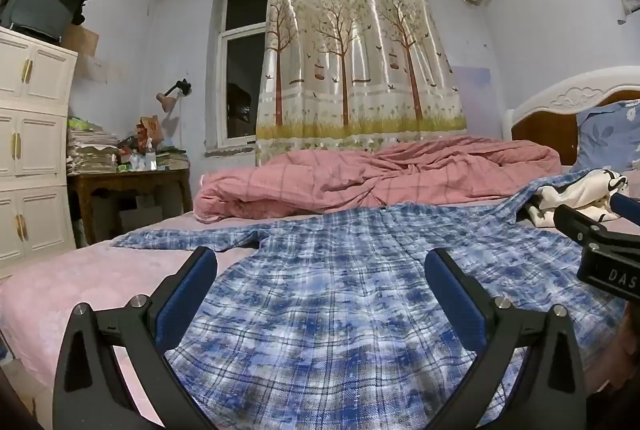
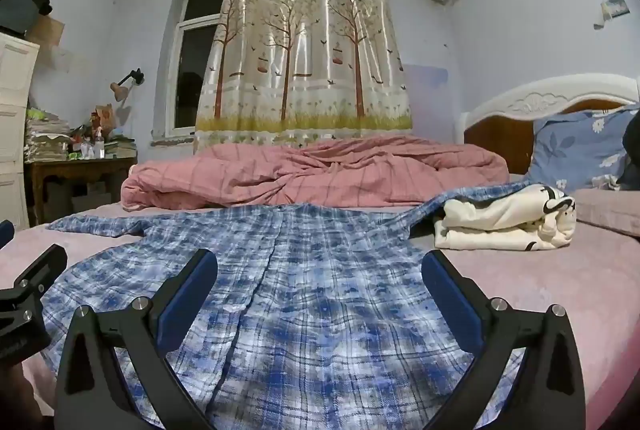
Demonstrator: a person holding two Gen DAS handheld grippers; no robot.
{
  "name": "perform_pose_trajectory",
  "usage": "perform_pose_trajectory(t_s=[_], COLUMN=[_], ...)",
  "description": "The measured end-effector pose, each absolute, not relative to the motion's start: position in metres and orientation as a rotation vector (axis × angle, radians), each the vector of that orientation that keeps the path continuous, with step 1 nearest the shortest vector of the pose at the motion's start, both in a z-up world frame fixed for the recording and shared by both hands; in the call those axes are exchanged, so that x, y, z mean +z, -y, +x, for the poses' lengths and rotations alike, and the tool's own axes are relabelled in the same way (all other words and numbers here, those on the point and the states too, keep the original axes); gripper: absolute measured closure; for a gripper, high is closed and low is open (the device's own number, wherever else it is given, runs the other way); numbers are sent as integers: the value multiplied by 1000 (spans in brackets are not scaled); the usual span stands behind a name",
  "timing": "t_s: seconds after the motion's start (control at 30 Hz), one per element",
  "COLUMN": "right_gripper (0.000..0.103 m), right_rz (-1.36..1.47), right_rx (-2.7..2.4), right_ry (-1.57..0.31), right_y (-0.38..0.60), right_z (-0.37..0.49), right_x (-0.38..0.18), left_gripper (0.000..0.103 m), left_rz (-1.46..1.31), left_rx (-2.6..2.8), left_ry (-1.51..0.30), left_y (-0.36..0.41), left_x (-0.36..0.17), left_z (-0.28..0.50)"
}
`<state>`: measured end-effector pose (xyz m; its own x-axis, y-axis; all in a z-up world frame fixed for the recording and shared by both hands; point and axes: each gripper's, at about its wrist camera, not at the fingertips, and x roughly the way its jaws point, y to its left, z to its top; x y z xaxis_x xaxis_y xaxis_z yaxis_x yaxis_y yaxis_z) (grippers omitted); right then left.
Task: Fold large clothes
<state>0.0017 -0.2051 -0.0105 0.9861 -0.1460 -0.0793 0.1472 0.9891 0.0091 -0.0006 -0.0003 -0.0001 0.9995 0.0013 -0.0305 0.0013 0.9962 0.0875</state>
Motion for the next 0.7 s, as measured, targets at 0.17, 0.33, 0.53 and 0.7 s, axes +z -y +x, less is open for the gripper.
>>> perform_pose_trajectory(t_s=[0.17,0.33,0.53,0.7], right_gripper=[0,0,0,0], right_rz=[28,62,29,9], right_rx=[-151,-150,-148,-144], right_ry=[-84,-81,-104,-119], right_y=[203,209,203,196], right_z=[4,0,2,8], right_x=[-10,-11,-22,-19], left_gripper=[0,0,0,0], left_rz=[68,42,19,26], left_rx=[-4,-10,-5,-5], left_ry=[-41,-56,-67,-66], left_y=[0,-12,-13,-11], left_x=[0,6,6,5], left_z=[-2,1,3,2])
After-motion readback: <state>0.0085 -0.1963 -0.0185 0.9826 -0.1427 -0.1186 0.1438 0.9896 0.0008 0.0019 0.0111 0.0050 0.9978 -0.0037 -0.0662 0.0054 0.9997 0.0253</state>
